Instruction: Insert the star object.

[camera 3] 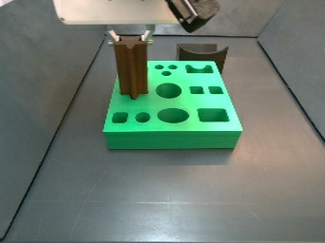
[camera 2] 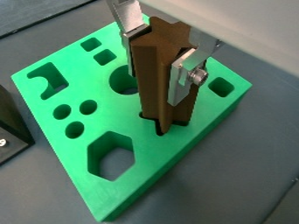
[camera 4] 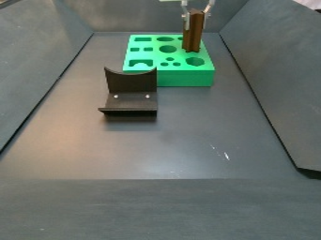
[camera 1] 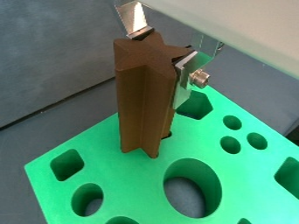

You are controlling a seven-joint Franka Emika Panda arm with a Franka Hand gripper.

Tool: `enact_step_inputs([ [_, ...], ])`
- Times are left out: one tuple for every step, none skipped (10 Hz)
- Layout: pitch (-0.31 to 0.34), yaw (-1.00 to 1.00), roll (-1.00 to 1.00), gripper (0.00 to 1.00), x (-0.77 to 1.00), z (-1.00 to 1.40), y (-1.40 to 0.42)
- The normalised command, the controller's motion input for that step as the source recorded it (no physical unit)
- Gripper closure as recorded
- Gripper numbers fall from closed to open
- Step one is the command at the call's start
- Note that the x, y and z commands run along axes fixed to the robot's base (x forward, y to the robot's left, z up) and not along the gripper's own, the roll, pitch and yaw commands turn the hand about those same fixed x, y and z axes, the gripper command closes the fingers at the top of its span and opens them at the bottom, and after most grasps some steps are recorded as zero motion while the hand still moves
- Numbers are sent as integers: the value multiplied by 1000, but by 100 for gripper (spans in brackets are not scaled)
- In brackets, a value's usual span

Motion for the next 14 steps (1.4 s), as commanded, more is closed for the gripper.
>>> enact_step_inputs([
  [16,0,13,100,206,-1000,149],
  [0,0,0,100,54,-1000,154],
  [0,-23,0,100,0,-1000,143],
  [0,-77,0,100,0,-1000,123],
  [0,-109,0,100,0,-1000,109],
  [0,-291,0,100,-9,-1000,57],
  [-23,-283,0,100,-71,-1000,-89],
  [-59,-177,0,100,-49,-1000,-183],
  [-23,-129,7,100,-37,-1000,-146],
  [-17,-120,10,100,-37,-1000,-137],
  [-19,-114,13,100,-34,-1000,-134],
  [-9,-11,19,100,0,-1000,-114],
  [-10,-11,17,100,0,-1000,-114],
  [267,14,-94,100,471,-274,163],
])
